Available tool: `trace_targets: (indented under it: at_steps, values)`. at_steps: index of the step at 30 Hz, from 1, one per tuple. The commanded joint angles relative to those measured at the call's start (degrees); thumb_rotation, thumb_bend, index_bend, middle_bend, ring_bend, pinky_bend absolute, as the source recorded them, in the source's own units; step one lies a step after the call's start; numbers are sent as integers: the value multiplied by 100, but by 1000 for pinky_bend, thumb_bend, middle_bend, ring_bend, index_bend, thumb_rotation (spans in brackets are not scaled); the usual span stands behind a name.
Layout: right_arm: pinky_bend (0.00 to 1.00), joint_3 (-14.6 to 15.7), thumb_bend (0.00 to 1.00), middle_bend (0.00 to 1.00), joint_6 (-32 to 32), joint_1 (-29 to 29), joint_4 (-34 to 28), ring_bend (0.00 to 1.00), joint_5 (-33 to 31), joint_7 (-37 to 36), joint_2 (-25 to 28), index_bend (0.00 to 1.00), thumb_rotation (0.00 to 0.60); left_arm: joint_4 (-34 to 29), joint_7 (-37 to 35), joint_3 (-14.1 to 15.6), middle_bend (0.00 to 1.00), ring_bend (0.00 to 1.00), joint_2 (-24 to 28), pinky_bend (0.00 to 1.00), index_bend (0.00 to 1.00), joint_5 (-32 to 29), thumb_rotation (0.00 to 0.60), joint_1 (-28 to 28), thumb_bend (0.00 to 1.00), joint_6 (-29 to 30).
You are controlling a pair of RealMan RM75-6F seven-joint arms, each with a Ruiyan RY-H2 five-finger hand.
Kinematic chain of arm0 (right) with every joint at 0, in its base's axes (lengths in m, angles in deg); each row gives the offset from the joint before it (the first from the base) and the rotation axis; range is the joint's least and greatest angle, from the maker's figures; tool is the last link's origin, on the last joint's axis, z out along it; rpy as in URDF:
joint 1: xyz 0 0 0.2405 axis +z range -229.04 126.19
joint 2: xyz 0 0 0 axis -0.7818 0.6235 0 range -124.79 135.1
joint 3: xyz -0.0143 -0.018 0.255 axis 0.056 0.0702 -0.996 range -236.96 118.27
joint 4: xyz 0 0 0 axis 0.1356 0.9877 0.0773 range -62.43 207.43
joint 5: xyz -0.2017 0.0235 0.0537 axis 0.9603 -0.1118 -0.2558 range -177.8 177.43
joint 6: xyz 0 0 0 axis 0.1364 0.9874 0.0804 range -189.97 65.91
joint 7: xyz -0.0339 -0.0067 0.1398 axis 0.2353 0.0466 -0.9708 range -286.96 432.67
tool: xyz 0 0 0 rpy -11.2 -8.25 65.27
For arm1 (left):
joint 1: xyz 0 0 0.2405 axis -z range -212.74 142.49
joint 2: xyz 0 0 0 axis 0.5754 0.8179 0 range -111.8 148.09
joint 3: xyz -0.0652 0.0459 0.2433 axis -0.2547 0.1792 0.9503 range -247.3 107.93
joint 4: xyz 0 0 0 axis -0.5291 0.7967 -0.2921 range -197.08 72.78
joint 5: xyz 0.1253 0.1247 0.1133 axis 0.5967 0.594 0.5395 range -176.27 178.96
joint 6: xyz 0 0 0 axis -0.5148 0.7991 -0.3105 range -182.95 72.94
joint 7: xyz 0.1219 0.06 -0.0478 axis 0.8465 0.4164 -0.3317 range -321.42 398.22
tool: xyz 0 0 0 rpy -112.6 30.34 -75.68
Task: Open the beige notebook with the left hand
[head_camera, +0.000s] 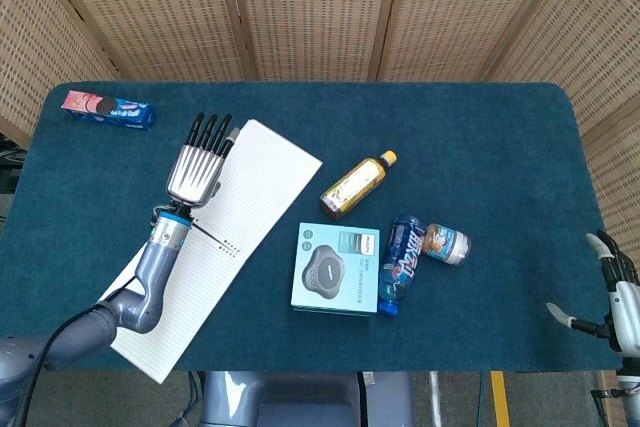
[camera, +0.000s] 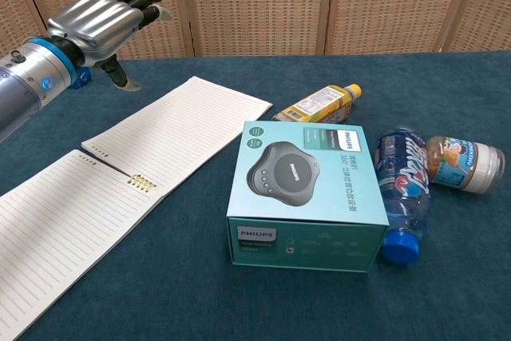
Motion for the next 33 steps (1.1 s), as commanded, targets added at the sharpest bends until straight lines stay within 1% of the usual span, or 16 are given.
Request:
trace_targets:
  at_steps: [1,6,9,13,15,23,27,33]
  values:
    - [0,-1,53,0,8,-3,3,0,2,3,-1,29,600,-221,-224,-3,0,0,137,24,0,17,600,-146,36,172]
    - [0,0,53,0,11,0,-9,0,9,43,-2,29,600,-921,-1133,50,0,0,514,25,0,158,600,-609,13,660]
    - [0,3,53,0,17,-4,-15,0,11,51,-8,29,600,-1175,-1451,144,0,0,704,25,0,276,600,-846,8,910]
    - [0,-2,53,0,38,-14,-27,0,9,58,-7,29,600,-1443,-1755,349,0,0,959,24,0,496,600,-1185,8,1277]
    - [0,0,53,0,50,-19,-29,0,12,67,-13,29,600,-1554,-1909,460,0,0,1061,24,0,621,600,-1397,7,1550]
    - [0,6,53,0,88,-31,-42,0,33,141,-33,29,600,-1752,-2011,1046,0,0,1230,24,0,1072,600,-2233,6,2473]
    - [0,11,53,0,98,-37,-53,0,40,173,-34,29,600,-1877,-2073,1304,0,0,1253,24,0,1173,600,-2658,6,2782]
    - [0,17,53,0,104,-42,-57,0,44,213,-38,29,600,-1864,-2148,1596,0,0,1224,24,0,1464,600,-3184,8,3332]
